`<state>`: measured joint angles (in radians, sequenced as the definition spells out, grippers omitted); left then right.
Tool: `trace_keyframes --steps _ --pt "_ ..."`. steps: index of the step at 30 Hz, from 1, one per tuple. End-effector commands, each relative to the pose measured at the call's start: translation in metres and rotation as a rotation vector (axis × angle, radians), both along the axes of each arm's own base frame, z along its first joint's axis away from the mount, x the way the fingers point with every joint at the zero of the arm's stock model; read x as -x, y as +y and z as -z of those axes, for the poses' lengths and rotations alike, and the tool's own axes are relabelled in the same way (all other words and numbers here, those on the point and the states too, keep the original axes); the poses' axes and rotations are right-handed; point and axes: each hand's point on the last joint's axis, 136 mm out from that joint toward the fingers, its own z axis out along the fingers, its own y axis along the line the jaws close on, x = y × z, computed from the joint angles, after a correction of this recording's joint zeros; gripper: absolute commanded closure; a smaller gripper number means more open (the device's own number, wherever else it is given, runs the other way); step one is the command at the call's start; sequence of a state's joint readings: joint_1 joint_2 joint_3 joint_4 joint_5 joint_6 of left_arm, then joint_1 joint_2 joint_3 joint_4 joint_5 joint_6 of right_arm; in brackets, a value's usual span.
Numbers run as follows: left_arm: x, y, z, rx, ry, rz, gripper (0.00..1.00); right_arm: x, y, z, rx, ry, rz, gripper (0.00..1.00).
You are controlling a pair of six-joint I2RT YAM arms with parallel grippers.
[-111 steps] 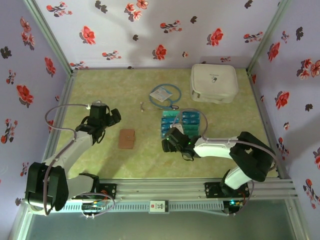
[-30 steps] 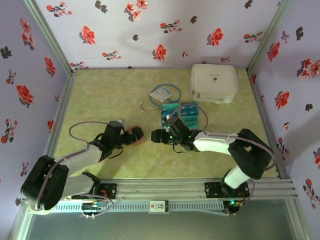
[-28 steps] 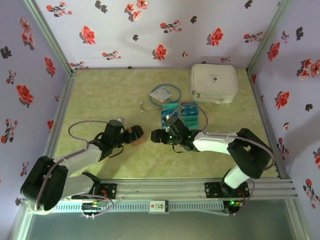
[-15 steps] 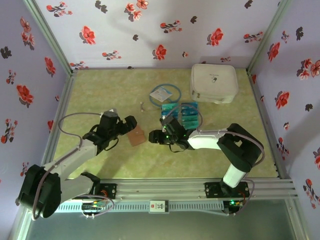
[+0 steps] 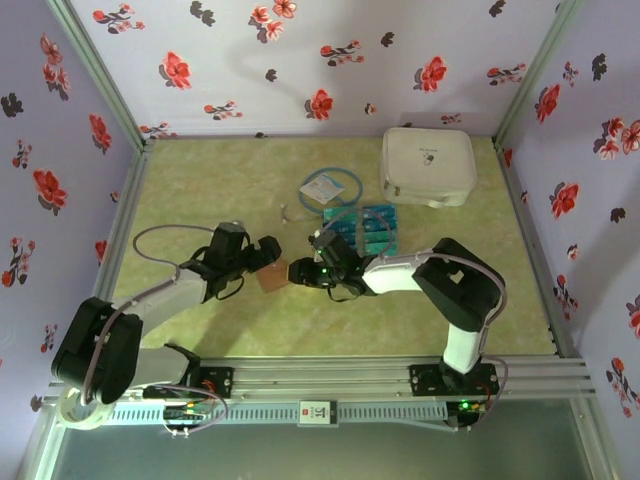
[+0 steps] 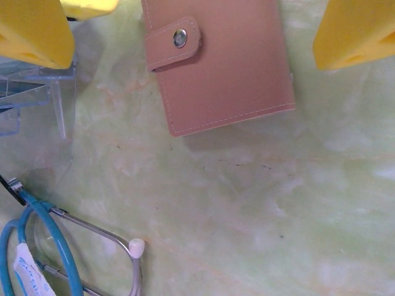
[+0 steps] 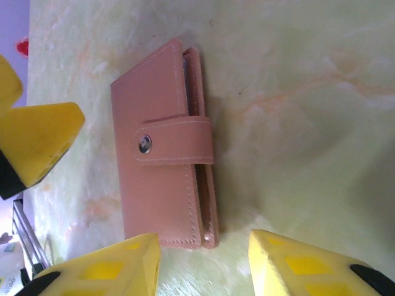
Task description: Put the credit cards into the card holder
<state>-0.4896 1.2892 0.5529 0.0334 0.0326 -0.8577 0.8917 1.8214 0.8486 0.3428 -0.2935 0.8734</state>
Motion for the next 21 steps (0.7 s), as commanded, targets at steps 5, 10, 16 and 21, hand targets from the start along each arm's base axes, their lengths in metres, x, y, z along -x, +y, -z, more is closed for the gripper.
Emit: trace_keyframes --steps 5,10,16,21 --pt "-0.004 -0.011 0.006 0.037 -0.013 0.024 0.0 0.001 0.021 -0.007 -0.062 0.012 -0.022 0.6" --pt "-0.004 -0.017 0.012 0.038 -0.003 0.034 0.0 0.001 0.028 -0.003 -0.077 0.03 -0.025 0.63" --pt "-0.002 -0.024 0.018 0.049 0.0 0.04 0.0 0.002 0.034 0.001 -0.105 0.051 -0.022 0.73" --pt "-0.001 -0.031 0.021 0.063 0.001 0.038 0.0 0.001 0.035 0.004 -0.127 0.059 -0.01 1.0"
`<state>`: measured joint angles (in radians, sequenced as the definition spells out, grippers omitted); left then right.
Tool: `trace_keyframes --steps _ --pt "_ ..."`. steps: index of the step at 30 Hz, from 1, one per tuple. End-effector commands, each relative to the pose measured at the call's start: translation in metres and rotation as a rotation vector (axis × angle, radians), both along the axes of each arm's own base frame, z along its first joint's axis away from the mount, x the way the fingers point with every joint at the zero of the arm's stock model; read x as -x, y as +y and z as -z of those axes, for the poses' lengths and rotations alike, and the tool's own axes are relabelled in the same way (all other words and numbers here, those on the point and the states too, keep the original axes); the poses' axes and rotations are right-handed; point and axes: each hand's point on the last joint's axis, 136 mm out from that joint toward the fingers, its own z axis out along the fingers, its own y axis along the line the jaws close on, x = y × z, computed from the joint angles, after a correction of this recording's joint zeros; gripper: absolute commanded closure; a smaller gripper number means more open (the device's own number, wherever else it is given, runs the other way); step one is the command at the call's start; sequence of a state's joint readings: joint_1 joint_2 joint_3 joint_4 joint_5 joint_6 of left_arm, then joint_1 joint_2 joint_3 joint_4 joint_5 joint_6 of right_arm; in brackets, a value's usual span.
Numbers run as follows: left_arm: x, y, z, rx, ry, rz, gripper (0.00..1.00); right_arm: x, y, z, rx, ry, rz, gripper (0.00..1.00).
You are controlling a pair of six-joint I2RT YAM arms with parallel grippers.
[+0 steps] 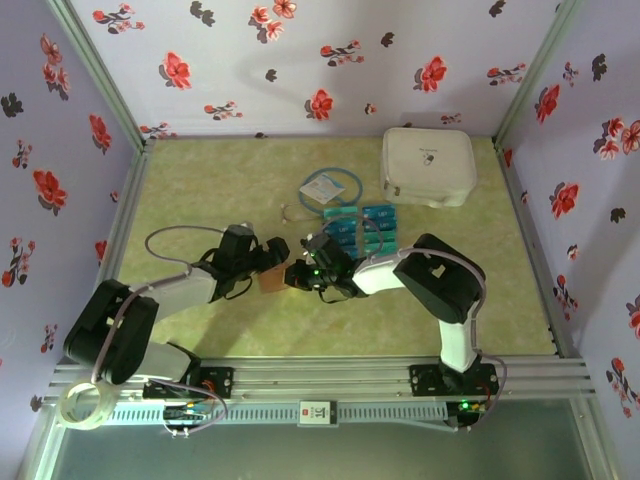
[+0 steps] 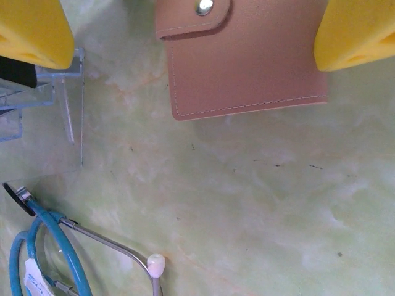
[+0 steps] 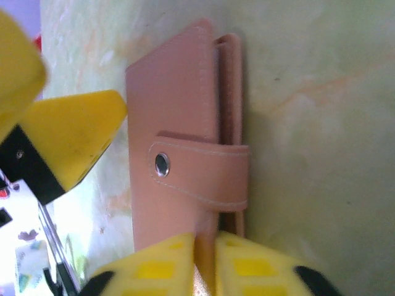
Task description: Put the credit cards into the card holder
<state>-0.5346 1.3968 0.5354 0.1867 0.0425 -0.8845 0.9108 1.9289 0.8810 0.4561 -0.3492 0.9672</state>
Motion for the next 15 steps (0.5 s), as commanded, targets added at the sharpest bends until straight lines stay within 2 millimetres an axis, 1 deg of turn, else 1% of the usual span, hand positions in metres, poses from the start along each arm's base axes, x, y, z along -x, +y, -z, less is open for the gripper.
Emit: trace_keyframes --steps 1,3,6,12,15 --pt "0.003 -0.008 0.005 0.028 0.012 0.003 0.0 -0.004 0.011 -0.011 -0.062 -0.018 0.001 1.0" --pt "0.001 -0.008 -0.001 0.023 0.005 0.006 0.0 -0.004 0.009 -0.016 -0.071 -0.021 0.001 1.0" --pt "-0.005 -0.004 -0.018 0.001 -0.014 0.009 0.0 -0.005 0.001 -0.03 -0.082 -0.038 0.005 1.0" --pt "-0.019 0.025 -0.055 -0.041 -0.052 -0.026 0.0 -0.005 -0.017 -0.075 -0.088 -0.118 -0.02 1.0" --pt "-0.023 0.036 -0.07 -0.013 -0.066 -0.037 0.0 -0.006 -0.025 -0.098 -0.1 -0.159 -0.023 1.0"
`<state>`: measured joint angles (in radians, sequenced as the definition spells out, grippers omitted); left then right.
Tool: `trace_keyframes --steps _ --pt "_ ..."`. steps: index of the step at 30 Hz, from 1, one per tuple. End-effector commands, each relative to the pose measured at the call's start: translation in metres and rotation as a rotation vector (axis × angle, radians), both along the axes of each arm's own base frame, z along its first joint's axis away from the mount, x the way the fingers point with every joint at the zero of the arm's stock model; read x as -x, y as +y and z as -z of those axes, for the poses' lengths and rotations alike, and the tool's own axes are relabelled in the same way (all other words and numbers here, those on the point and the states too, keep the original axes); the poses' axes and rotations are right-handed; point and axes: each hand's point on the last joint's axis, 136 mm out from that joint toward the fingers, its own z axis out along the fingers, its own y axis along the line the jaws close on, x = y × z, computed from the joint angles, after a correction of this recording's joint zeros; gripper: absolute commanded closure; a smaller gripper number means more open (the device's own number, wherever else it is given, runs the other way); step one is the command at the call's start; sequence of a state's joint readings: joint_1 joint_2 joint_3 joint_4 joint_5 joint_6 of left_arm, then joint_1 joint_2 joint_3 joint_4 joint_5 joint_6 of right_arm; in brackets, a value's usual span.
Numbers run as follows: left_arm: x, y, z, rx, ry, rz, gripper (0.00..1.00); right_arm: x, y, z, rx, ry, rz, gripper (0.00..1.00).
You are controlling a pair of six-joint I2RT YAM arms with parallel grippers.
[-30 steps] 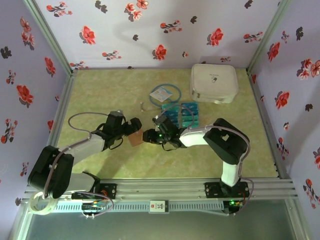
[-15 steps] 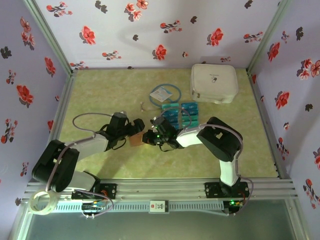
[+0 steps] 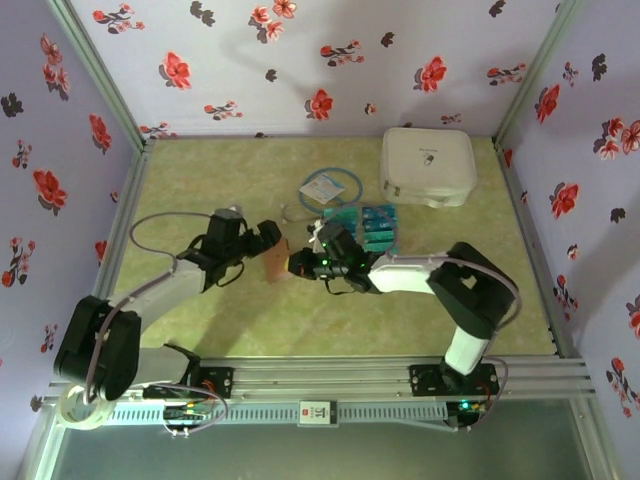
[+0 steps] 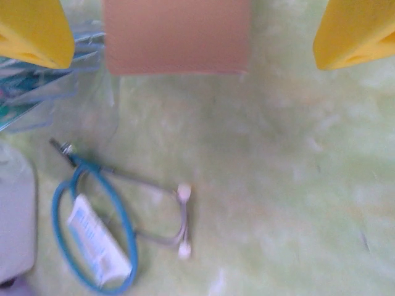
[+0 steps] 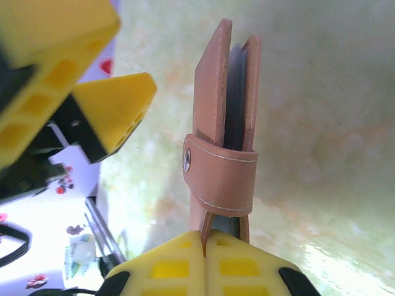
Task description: Put the credit cards into the card holder
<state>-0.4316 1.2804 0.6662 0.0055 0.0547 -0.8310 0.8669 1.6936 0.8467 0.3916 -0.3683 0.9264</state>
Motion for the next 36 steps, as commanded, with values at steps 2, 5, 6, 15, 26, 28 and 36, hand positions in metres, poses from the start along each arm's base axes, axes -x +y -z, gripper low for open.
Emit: trace_keyframes --steps 2,5,6,15,26,28,36 --pt "0.002 0.014 -0.018 0.022 -0.001 0.022 0.0 0.0 -0.014 -0.034 -0.012 -0.073 -0.016 1.0" --pt "0.001 0.015 -0.031 0.102 -0.019 0.034 0.0 -0.003 -0.02 -0.054 -0.055 -0.093 0.004 1.0" --pt "0.001 0.014 -0.035 0.136 -0.025 0.038 0.0 -0.004 -0.021 -0.06 -0.072 -0.098 0.009 1.0" --pt "-0.003 -0.009 -0.06 0.405 -0.097 0.076 0.0 -0.007 -0.012 -0.1 -0.239 -0.087 0.035 1.0" --pt "-0.009 -0.012 -0.067 0.541 -0.151 0.045 0.08 -0.01 0.001 -0.099 -0.331 -0.017 0.03 1.0" --pt "-0.009 -0.012 -0.069 0.55 -0.16 0.047 0.1 -0.01 0.001 -0.098 -0.333 -0.013 0.032 1.0" --pt "-0.01 -0.014 -0.072 0.581 -0.18 0.05 0.24 -0.011 0.003 -0.099 -0.347 -0.009 0.029 1.0"
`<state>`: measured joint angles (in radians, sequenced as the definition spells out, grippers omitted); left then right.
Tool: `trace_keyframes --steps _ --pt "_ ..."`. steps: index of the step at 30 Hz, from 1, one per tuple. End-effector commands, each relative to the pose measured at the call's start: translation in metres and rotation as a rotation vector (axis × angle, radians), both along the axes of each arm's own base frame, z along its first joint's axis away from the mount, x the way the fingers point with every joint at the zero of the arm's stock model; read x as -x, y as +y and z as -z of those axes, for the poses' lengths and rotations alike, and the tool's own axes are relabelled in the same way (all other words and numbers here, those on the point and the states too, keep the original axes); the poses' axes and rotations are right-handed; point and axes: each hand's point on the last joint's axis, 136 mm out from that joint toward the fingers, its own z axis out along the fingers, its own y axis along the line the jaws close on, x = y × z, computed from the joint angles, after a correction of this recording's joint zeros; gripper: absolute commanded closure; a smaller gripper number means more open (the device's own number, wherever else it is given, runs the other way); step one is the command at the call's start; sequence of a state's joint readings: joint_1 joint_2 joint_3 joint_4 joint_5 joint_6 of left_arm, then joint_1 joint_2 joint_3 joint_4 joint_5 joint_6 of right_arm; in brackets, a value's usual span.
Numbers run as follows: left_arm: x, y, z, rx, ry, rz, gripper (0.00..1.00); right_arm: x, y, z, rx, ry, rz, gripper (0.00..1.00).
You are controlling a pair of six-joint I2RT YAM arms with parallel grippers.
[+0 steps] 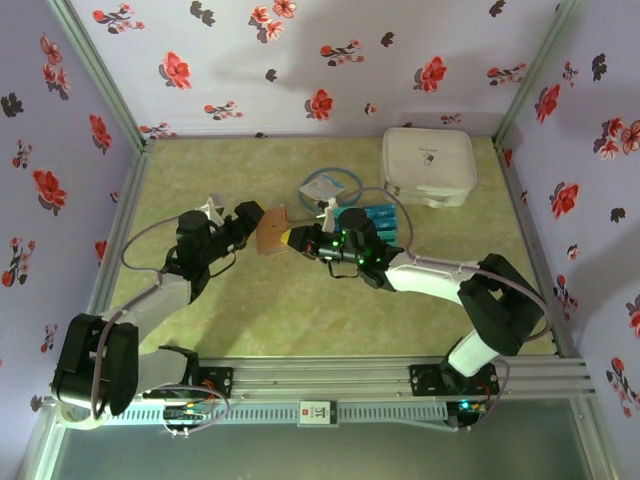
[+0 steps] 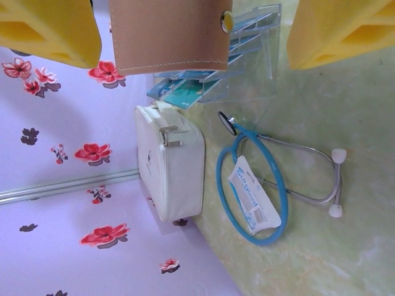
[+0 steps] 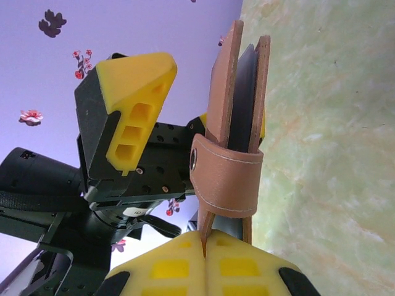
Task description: Put the credit cards into the card holder
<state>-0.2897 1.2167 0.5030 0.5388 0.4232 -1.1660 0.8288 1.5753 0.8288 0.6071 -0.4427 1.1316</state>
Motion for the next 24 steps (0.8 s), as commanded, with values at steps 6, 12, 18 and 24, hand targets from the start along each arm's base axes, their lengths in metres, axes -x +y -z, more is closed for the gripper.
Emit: trace_keyframes --steps 6,12,18,24 --pt "-0.003 -0.002 0.0 0.05 -0.028 0.005 0.35 -0.001 0.002 -0.002 -0.035 0.001 -0.008 1.0" --pt "-0.003 -0.002 -0.001 0.059 -0.036 0.005 0.53 -0.002 0.001 0.004 -0.027 0.009 -0.003 1.0" --pt "-0.003 -0.002 -0.002 0.057 -0.046 0.006 0.8 -0.002 0.001 0.012 -0.014 0.023 -0.002 0.96" --pt "-0.002 -0.001 0.0 0.04 -0.051 0.008 1.0 -0.004 -0.009 0.017 0.038 0.012 0.014 0.7"
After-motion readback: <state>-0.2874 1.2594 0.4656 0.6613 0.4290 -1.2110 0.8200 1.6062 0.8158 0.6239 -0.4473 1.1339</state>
